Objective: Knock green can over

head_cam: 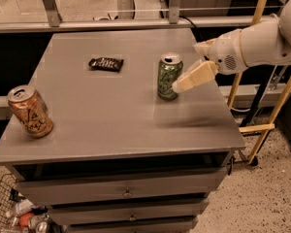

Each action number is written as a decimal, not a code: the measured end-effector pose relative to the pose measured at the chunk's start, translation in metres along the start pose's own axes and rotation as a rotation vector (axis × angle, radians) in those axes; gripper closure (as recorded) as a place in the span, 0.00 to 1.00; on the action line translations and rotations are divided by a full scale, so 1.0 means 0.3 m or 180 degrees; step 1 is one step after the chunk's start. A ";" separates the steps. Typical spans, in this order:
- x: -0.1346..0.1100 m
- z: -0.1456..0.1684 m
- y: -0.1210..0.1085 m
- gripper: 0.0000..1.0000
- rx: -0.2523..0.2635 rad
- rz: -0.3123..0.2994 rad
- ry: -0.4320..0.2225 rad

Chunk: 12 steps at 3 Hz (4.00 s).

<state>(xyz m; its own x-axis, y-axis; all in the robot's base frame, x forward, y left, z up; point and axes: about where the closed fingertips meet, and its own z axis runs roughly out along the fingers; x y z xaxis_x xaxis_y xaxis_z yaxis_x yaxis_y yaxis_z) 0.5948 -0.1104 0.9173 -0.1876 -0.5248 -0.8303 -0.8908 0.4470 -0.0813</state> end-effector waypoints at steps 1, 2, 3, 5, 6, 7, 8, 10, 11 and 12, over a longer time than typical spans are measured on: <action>0.009 0.051 -0.009 0.00 0.0015 0.0134 -0.0284; -0.005 0.085 -0.010 0.00 -0.0012 0.0175 -0.0492; -0.026 0.110 -0.006 0.00 -0.0071 0.0173 -0.0637; -0.047 0.145 0.014 0.41 -0.0156 0.0166 -0.0734; -0.057 0.155 0.021 0.64 -0.0187 0.0143 -0.0763; -0.084 0.154 0.030 0.87 -0.0195 -0.0129 -0.0552; -0.164 0.149 0.071 1.00 -0.0309 -0.0932 0.0064; -0.183 0.196 0.201 1.00 -0.0820 -0.2438 0.1365; -0.130 0.245 0.260 1.00 -0.1151 -0.2995 0.1986; -0.074 0.284 0.276 1.00 -0.1348 -0.3443 0.2596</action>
Offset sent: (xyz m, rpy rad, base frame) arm 0.0206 0.0234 -0.0146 0.2469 -0.0490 -0.0172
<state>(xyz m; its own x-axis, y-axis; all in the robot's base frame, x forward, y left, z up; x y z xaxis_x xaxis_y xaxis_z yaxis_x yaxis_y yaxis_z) 0.5606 0.0000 0.8821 0.6033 -0.7922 0.0918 -0.7740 -0.6093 -0.1721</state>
